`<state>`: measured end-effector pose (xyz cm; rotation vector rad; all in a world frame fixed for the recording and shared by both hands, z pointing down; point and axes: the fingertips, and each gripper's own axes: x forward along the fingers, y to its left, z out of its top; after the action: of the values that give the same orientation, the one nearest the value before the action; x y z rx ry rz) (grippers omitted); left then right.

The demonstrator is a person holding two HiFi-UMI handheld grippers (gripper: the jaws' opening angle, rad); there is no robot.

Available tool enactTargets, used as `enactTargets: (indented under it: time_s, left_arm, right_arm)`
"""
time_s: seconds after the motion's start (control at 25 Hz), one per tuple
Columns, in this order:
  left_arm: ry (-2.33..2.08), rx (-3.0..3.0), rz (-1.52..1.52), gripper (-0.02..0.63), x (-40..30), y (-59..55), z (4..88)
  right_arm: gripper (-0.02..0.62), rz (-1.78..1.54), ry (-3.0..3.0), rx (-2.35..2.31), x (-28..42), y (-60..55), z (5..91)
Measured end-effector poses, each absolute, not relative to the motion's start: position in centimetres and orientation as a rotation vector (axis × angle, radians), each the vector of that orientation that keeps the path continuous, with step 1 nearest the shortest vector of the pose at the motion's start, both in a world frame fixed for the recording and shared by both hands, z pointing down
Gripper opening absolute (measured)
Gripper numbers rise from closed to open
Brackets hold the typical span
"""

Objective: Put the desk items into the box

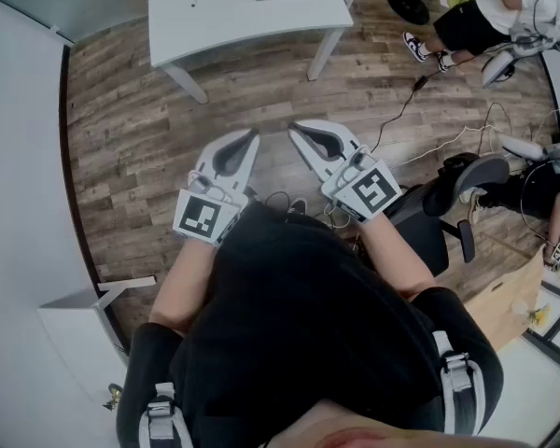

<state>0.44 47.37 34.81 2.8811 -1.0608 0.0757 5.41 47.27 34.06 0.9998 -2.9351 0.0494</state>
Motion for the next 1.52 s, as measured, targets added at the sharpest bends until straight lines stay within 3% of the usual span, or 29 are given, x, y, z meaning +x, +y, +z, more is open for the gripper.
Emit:
enactTargets:
  time_s: [0.52, 1.52]
  left_arm:
    - [-1.077, 2.886, 0.061, 0.012, -1.1, 46.3, 34.2]
    - [-1.064, 2.901, -0.002, 0.011, -12.0, 37.4, 34.5]
  right_arm:
    - [0.015, 0.051, -2.922, 1.013, 3.9, 46.0, 34.3]
    - [0.015, 0.048, -2.900, 1.096, -6.3, 37.3, 34.1]
